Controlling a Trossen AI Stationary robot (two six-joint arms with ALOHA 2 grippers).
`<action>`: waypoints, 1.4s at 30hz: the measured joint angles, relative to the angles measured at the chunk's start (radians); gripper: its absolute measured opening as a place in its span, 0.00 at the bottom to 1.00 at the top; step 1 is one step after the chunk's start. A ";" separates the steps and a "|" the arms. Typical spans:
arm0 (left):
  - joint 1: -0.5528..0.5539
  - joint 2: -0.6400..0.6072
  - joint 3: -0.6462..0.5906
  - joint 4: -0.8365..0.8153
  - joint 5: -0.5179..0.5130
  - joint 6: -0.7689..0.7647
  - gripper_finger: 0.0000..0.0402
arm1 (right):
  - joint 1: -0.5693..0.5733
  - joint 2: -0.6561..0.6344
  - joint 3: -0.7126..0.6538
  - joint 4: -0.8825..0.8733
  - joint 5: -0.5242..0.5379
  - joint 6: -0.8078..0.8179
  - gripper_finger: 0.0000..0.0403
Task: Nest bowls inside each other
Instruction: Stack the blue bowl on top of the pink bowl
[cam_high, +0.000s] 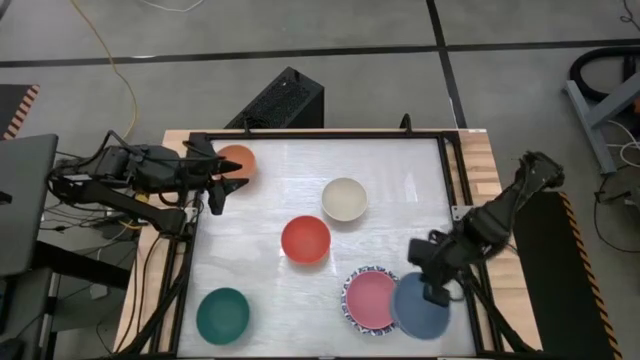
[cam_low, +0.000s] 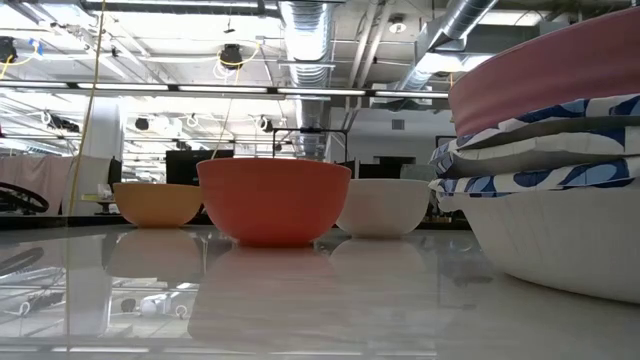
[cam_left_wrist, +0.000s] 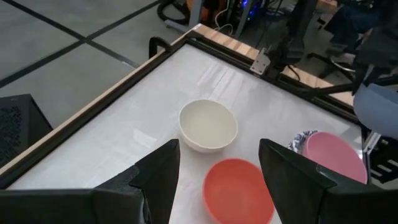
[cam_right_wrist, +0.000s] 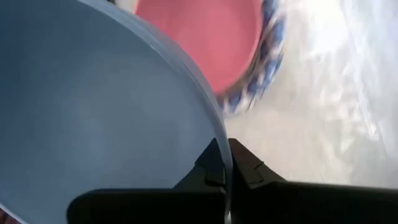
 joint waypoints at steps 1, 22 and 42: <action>0.000 -0.002 0.000 -0.007 0.001 0.000 0.52 | -0.030 0.000 0.000 0.012 0.001 -0.020 0.02; 0.000 -0.030 0.000 -0.061 0.072 -0.072 0.52 | -0.251 0.212 0.001 0.252 -0.064 -0.397 0.02; 0.000 -0.024 0.000 -0.086 0.025 -0.050 0.52 | -0.254 0.252 -0.047 0.165 -0.129 -0.352 0.03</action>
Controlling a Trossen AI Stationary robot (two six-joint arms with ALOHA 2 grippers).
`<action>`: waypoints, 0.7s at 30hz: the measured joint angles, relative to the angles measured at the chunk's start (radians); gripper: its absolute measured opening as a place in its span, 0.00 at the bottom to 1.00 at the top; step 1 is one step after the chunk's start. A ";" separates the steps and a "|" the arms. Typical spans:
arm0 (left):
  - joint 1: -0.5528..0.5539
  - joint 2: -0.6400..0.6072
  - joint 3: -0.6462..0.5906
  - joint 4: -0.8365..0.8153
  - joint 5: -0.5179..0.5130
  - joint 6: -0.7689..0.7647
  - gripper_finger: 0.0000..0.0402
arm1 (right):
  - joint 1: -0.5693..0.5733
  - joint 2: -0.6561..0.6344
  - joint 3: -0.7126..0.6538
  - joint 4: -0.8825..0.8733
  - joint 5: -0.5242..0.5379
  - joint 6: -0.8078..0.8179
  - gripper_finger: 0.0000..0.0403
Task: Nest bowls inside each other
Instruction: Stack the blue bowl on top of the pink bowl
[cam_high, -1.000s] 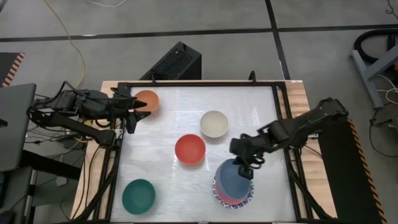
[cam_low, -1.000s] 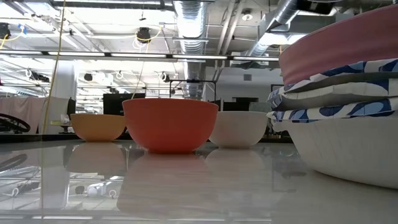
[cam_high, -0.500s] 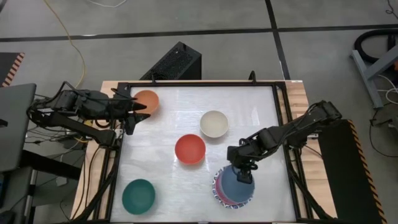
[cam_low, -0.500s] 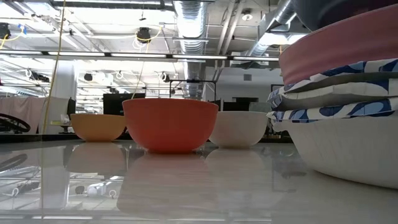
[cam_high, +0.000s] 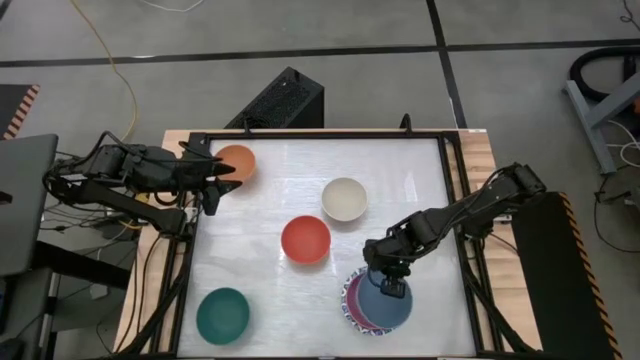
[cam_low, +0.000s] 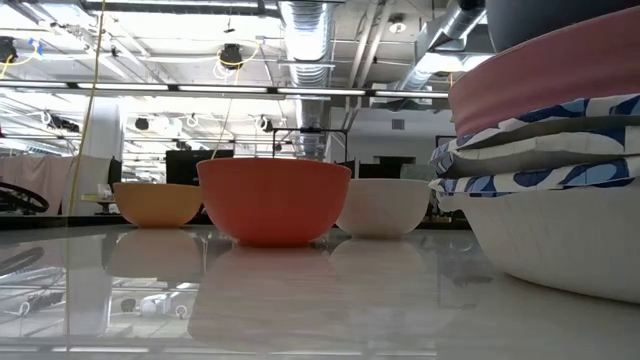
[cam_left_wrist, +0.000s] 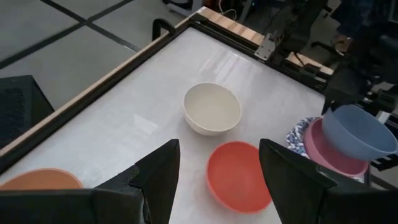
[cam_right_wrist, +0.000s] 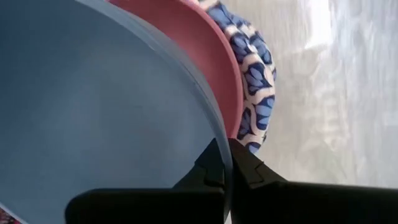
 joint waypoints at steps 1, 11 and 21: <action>0.000 0.000 0.000 -0.001 -0.007 0.005 0.52 | 0.000 0.002 -0.001 -0.011 0.001 -0.003 0.03; 0.000 0.000 0.000 0.003 -0.020 0.023 0.52 | -0.036 0.040 0.001 0.034 -0.008 -0.050 0.03; 0.000 0.000 0.000 0.000 -0.022 0.023 0.52 | -0.039 0.146 0.003 0.030 -0.084 -0.134 0.04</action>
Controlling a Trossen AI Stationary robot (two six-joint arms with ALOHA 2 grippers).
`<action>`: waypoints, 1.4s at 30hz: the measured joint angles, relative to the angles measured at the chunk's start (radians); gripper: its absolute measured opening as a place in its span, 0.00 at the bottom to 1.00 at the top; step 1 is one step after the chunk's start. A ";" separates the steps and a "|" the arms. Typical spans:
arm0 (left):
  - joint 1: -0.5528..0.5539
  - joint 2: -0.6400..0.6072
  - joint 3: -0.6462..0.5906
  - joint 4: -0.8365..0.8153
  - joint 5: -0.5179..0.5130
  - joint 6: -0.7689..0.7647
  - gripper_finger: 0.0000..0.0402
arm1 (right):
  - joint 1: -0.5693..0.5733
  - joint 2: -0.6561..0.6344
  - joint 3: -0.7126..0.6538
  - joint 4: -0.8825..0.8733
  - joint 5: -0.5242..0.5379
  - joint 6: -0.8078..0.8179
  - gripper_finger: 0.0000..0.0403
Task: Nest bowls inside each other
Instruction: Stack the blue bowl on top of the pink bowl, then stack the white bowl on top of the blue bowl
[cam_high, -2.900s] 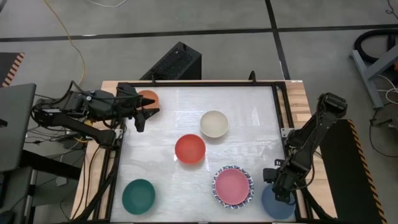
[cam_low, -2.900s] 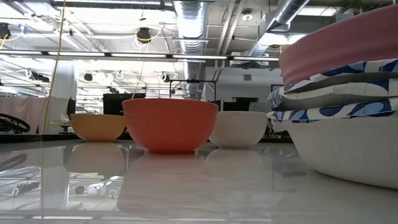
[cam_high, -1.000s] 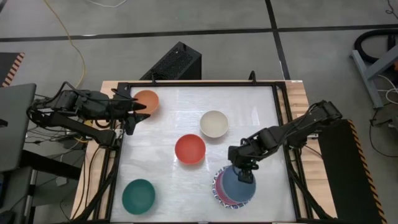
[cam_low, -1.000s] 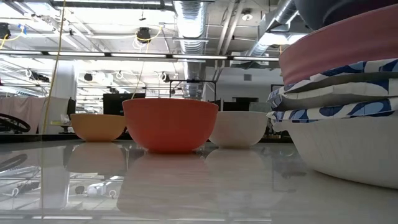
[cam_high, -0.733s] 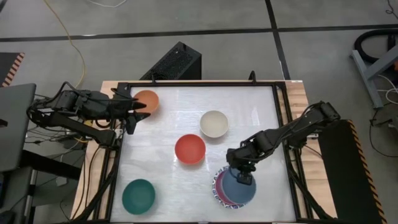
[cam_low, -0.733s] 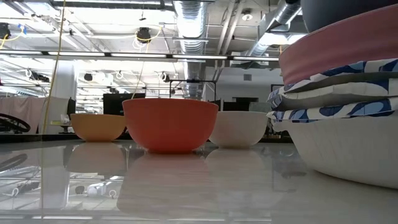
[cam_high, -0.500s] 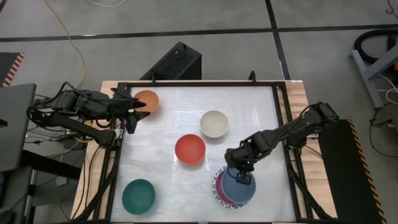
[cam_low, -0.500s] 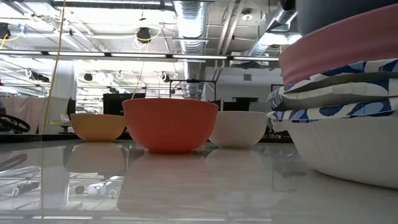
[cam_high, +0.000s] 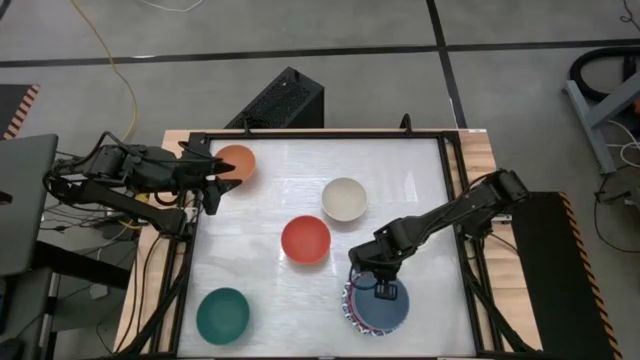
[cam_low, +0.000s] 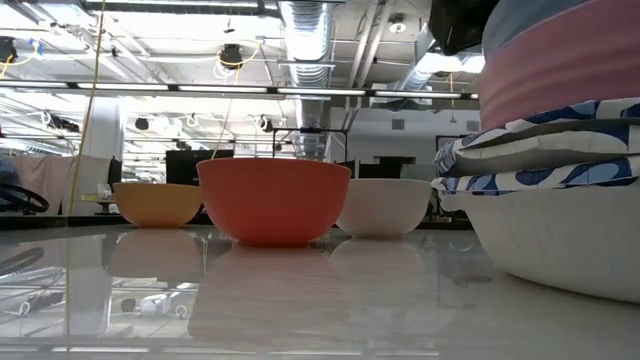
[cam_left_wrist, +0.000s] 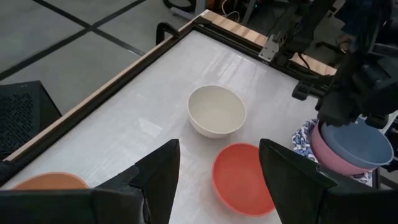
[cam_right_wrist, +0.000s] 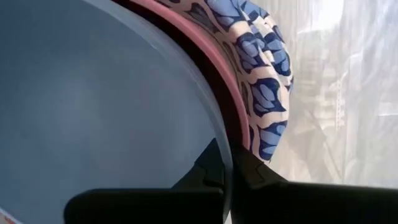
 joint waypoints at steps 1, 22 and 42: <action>0.000 0.000 0.000 0.000 0.000 0.000 0.52 | -0.003 0.001 0.000 -0.001 0.000 -0.003 0.04; 0.000 0.000 0.000 0.000 -0.013 0.004 0.52 | -0.044 -0.096 0.000 0.008 0.051 -0.021 0.39; 0.000 0.000 0.000 0.000 0.016 -0.043 0.52 | -0.329 -0.103 0.135 0.114 0.328 -0.384 0.41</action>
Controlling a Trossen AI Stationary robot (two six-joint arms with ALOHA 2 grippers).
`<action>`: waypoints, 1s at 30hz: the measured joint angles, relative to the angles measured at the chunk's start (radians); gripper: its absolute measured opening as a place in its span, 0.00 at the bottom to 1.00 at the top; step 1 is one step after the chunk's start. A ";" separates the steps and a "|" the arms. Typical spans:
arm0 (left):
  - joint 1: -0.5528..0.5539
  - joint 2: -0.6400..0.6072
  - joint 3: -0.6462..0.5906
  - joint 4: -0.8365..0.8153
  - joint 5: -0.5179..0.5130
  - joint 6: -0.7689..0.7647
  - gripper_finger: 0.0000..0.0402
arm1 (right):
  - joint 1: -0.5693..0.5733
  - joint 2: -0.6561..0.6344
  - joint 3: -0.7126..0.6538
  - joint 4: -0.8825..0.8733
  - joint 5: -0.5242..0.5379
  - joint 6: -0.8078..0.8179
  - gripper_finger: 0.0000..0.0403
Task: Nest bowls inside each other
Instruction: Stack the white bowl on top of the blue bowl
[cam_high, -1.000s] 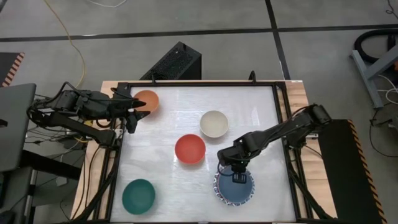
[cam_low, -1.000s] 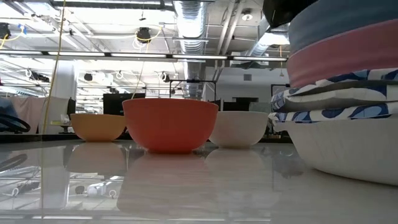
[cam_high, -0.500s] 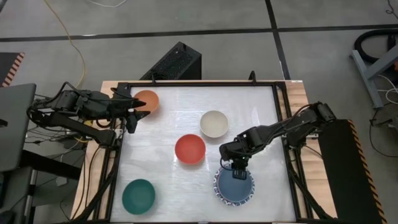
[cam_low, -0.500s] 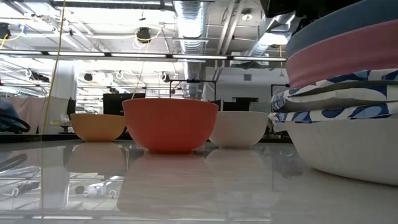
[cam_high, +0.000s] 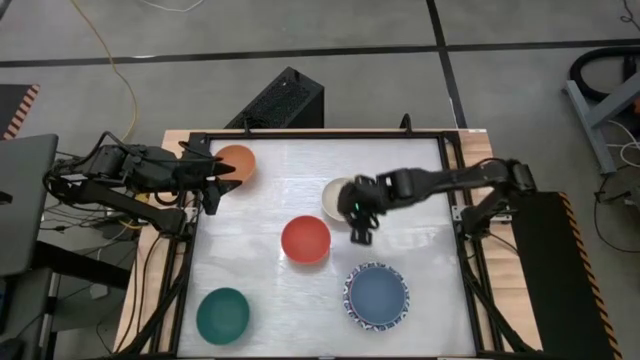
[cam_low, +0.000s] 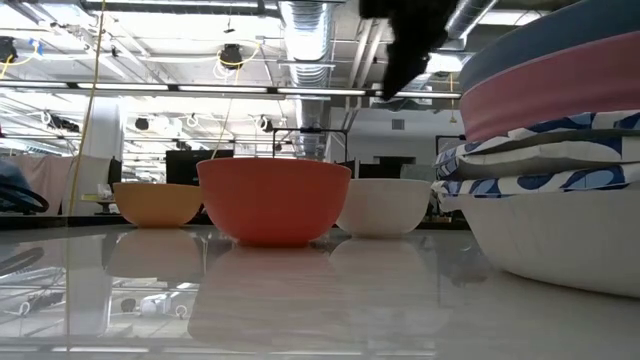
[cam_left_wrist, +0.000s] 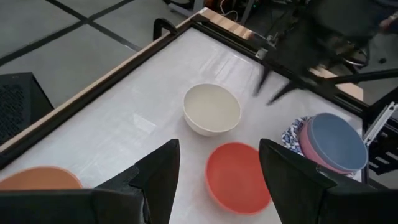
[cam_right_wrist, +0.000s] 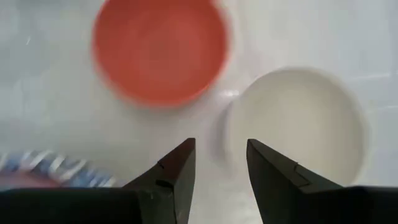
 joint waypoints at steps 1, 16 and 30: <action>0.000 0.000 0.000 0.000 0.006 -0.001 0.52 | -0.028 0.001 0.000 0.017 -0.002 -0.009 0.41; 0.000 0.000 0.000 0.005 0.021 -0.038 0.52 | -0.230 0.002 -0.112 0.296 -0.128 -0.200 0.41; 0.000 0.059 0.000 0.007 -0.010 -0.043 0.52 | -0.213 0.142 -0.129 0.266 -0.203 -0.309 0.41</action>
